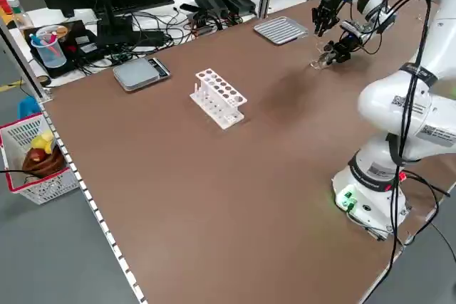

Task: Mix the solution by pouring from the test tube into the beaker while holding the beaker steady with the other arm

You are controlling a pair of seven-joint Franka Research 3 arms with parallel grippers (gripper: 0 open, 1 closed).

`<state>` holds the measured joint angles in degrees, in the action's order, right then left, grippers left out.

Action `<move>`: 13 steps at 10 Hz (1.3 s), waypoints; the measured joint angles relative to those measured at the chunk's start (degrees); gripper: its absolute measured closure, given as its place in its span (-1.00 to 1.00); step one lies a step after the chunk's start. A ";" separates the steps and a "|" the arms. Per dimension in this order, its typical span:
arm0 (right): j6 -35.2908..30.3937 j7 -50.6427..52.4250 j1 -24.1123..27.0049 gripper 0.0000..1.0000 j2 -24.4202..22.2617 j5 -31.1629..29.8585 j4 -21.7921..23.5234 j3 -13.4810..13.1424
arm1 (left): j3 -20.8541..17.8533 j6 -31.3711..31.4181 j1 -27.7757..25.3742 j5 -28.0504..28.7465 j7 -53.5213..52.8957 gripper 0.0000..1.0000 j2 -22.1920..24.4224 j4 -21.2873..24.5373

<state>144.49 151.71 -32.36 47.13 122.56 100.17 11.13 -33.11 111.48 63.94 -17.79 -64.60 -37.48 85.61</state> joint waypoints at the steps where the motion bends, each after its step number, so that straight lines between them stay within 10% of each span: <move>1: 0.00 0.00 0.00 -0.11 0.00 0.00 0.00 -0.01 | 0.02 0.02 -1.16 -1.57 0.00 0.58 0.01 0.00; 5: 0.01 0.00 0.04 -0.15 0.00 0.00 0.00 -0.06 | 0.45 0.39 -6.63 -9.71 -1.91 0.58 1.23 -0.17; 9: 0.02 -0.01 0.46 -0.63 0.00 0.01 -0.03 -0.08 | 4.93 -1.26 -16.99 -14.59 -8.24 0.58 8.25 -0.40; 13: 0.03 -0.02 0.81 -0.98 -0.07 0.03 -0.01 -0.02 | 32.33 -8.49 -50.53 -15.87 -15.66 0.58 14.66 -0.30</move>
<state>144.52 151.69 -31.55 47.06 122.59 100.17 11.12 -0.78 102.98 13.41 -33.66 -80.26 -22.82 85.30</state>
